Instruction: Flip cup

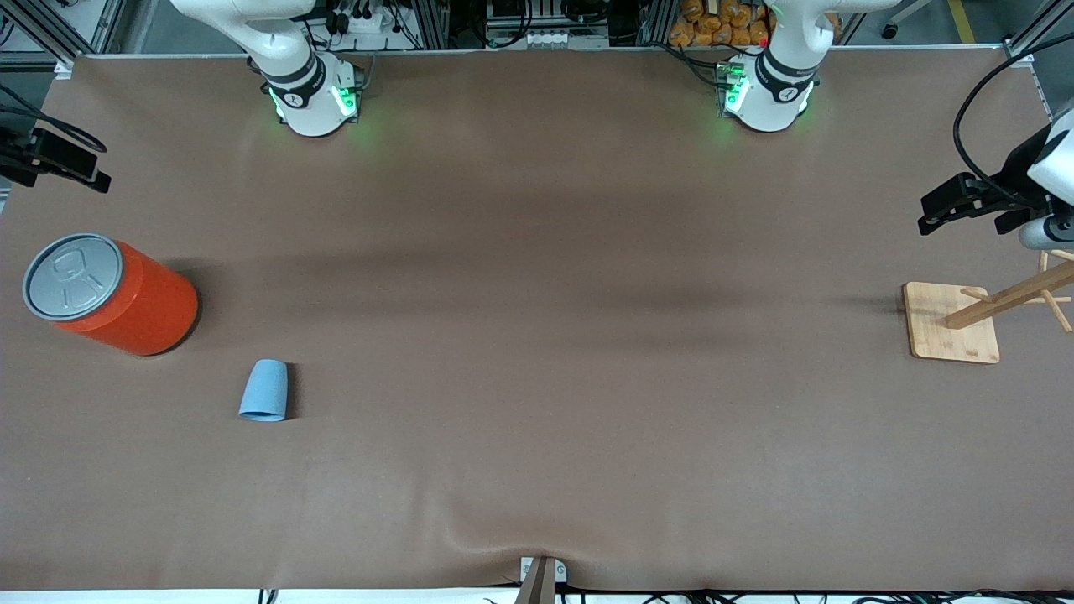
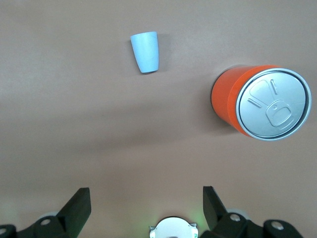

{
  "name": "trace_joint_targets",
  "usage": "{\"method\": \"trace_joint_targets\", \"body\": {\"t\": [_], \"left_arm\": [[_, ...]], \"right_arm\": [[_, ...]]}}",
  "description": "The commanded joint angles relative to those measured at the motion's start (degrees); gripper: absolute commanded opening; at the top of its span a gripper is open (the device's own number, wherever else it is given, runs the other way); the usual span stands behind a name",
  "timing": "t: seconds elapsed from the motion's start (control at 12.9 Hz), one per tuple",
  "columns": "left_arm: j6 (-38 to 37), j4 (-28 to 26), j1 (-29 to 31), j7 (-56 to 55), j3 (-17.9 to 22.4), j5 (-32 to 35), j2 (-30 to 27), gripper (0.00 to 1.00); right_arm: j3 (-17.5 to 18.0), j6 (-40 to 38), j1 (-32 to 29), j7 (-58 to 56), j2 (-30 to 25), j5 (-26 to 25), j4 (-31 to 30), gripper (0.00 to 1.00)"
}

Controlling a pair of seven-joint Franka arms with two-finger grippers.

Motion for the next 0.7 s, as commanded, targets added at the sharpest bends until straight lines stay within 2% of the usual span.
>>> {"method": "trace_joint_targets", "body": {"t": [0.0, 0.23, 0.62], "left_arm": [[-1.4, 1.7, 0.0, -0.1, 0.0, -0.8, 0.6, 1.00], [-1.4, 1.7, 0.0, -0.3, 0.0, -0.7, 0.6, 1.00], [-1.4, 1.7, 0.1, 0.0, 0.1, -0.6, 0.6, 1.00]], "right_arm": [[0.5, 1.6, -0.6, 0.8, -0.7, -1.6, -0.7, 1.00], [0.5, 2.4, -0.6, 0.8, -0.4, -1.6, -1.2, 1.00], [0.5, 7.3, -1.3, 0.8, 0.1, -1.5, -6.2, 1.00]]}}
